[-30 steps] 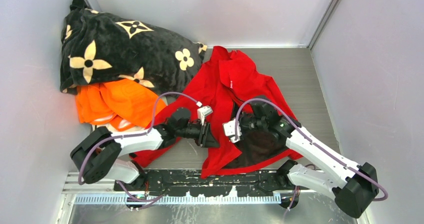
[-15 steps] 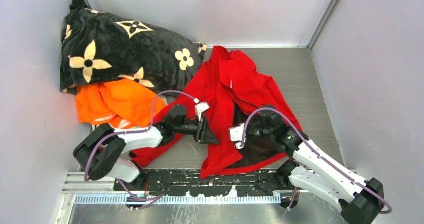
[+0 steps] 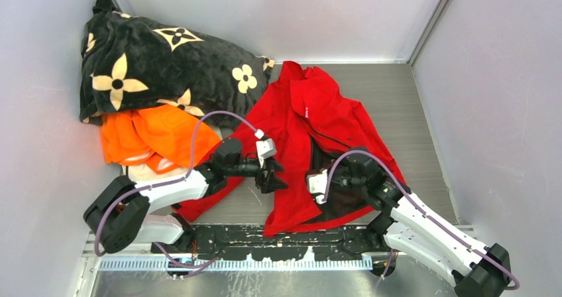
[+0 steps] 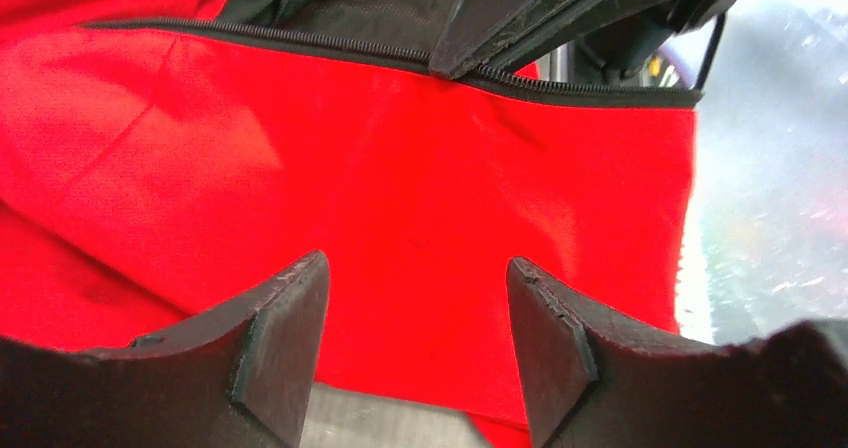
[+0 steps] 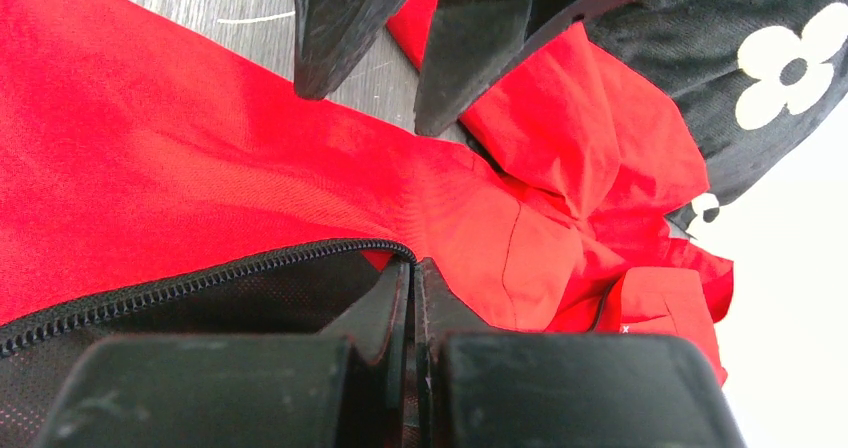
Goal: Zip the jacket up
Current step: Adjust the zipper on the jacket.
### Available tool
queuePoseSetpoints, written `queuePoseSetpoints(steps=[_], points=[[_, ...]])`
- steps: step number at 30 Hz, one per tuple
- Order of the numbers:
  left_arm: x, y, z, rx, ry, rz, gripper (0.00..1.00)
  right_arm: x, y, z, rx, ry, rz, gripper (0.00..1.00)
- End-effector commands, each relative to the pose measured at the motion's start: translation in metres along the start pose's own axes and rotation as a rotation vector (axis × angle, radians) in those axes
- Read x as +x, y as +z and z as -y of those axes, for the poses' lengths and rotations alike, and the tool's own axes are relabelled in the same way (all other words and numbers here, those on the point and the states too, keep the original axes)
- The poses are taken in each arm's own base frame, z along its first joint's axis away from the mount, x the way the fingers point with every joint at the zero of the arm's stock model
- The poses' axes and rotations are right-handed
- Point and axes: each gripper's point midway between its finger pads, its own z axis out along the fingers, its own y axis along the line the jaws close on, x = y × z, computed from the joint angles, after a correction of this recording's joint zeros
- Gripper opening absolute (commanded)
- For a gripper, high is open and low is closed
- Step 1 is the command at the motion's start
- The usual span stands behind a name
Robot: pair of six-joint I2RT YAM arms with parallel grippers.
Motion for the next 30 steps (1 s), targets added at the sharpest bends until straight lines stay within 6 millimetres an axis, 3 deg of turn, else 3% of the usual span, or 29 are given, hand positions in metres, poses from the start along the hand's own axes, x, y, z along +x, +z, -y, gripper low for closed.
queuePoseSetpoints(steps=[1,4,9,15,18,21,26,29,30], points=[[-0.029,0.017,-0.004,0.091,0.351,0.04,0.66,-0.016,0.001,0.013,0.052,-0.018,0.067,0.06],[-0.031,0.027,-0.007,0.12,0.392,0.025,0.66,-0.015,0.0,0.012,0.056,-0.015,0.066,0.06],[-0.035,0.043,0.004,0.202,0.406,0.031,0.66,-0.014,0.001,0.009,0.061,-0.021,0.075,0.06],[-0.029,0.061,0.023,0.29,0.385,0.035,0.66,-0.012,0.003,0.013,0.086,-0.023,0.077,0.06],[-0.025,0.068,0.022,0.298,0.357,0.03,0.63,-0.013,0.003,0.013,0.089,-0.025,0.083,0.06],[-0.023,0.073,0.019,0.294,0.33,0.023,0.49,-0.013,0.002,0.013,0.091,-0.018,0.083,0.06],[-0.018,0.076,0.012,0.271,0.311,-0.026,0.03,-0.011,-0.001,0.01,0.083,-0.002,0.062,0.06],[-0.014,0.073,0.009,0.256,0.315,-0.046,0.0,-0.01,-0.007,0.011,0.095,0.035,0.036,0.07],[-0.013,0.072,0.008,0.252,0.317,-0.051,0.0,-0.01,-0.01,0.012,0.1,0.054,0.024,0.12]])
